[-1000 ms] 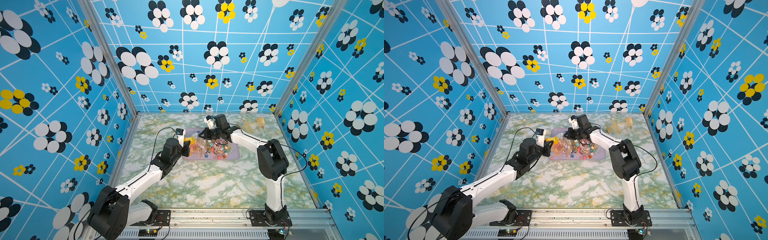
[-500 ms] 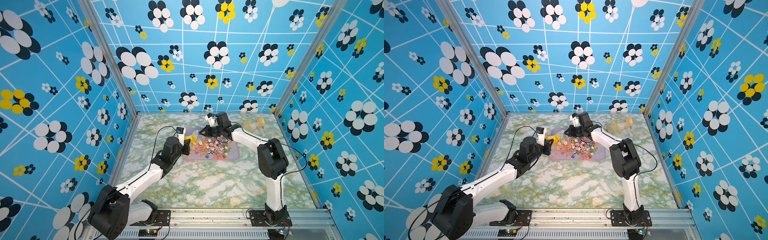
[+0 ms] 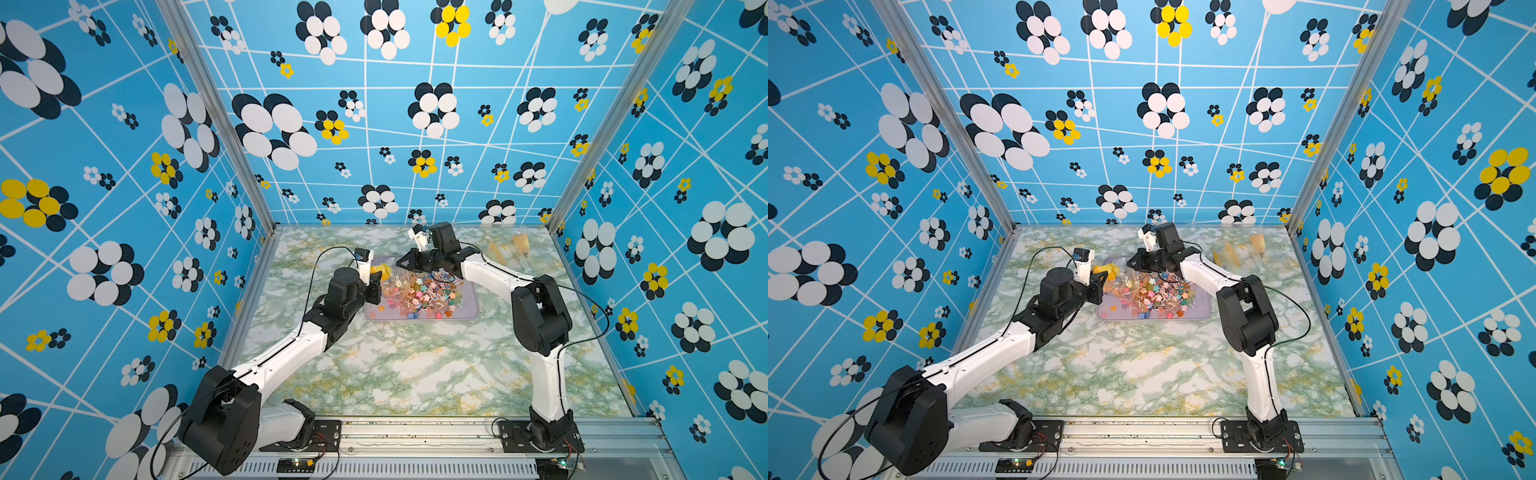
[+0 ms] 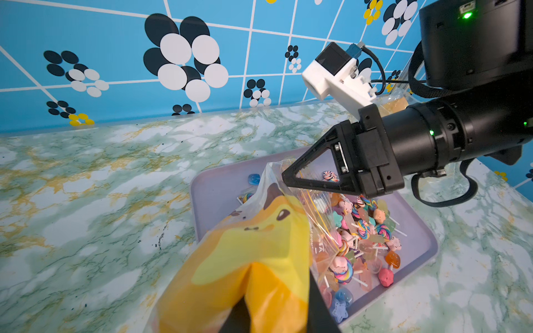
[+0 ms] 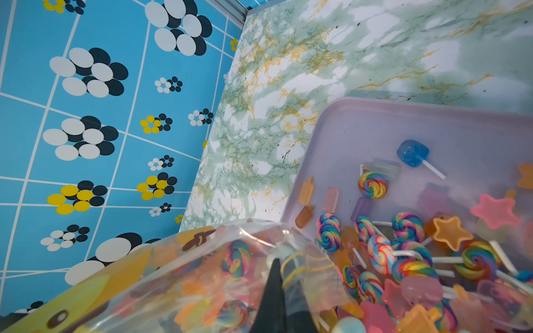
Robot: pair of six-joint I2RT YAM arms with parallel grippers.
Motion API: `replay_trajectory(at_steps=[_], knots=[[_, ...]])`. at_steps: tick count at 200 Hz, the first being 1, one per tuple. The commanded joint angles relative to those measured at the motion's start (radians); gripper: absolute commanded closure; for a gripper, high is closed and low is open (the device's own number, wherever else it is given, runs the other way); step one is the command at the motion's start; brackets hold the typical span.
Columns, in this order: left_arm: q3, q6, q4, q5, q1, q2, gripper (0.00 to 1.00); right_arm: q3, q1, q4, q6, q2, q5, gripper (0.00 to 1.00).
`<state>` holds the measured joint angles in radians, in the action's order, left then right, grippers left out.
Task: Pour candies out of the ziploc bag
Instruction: 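Pour the candies out of the ziploc bag onto the tray.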
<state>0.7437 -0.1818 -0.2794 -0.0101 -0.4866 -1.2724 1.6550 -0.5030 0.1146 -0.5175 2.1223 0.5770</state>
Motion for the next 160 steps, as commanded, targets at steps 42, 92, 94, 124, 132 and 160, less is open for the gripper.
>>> replay_trajectory(at_steps=[42, 92, 94, 124, 132, 160], knots=[[0.088, 0.048, -0.050, -0.019, -0.003, -0.005, 1.00, 0.068, 0.012, -0.024, -0.017, 0.034, 0.012, 0.99], [0.111, 0.069, -0.038, -0.018, 0.000, -0.010, 1.00, 0.067, 0.014, -0.025, -0.015, 0.034, 0.013, 0.99], [0.111, 0.068, -0.038, -0.018, 0.000, -0.010, 1.00, 0.066, 0.014, -0.024, -0.016, 0.036, 0.014, 0.99], [0.126, 0.076, -0.031, -0.015, 0.003, -0.016, 1.00, 0.079, 0.016, -0.027, -0.016, 0.044, 0.016, 0.99], [0.130, 0.078, -0.029, -0.016, 0.006, -0.018, 1.00, 0.085, 0.015, -0.026, -0.018, 0.047, 0.017, 0.99], [0.140, 0.084, -0.025, -0.015, 0.011, -0.023, 1.00, 0.106, 0.016, -0.024, -0.022, 0.047, 0.021, 0.99]])
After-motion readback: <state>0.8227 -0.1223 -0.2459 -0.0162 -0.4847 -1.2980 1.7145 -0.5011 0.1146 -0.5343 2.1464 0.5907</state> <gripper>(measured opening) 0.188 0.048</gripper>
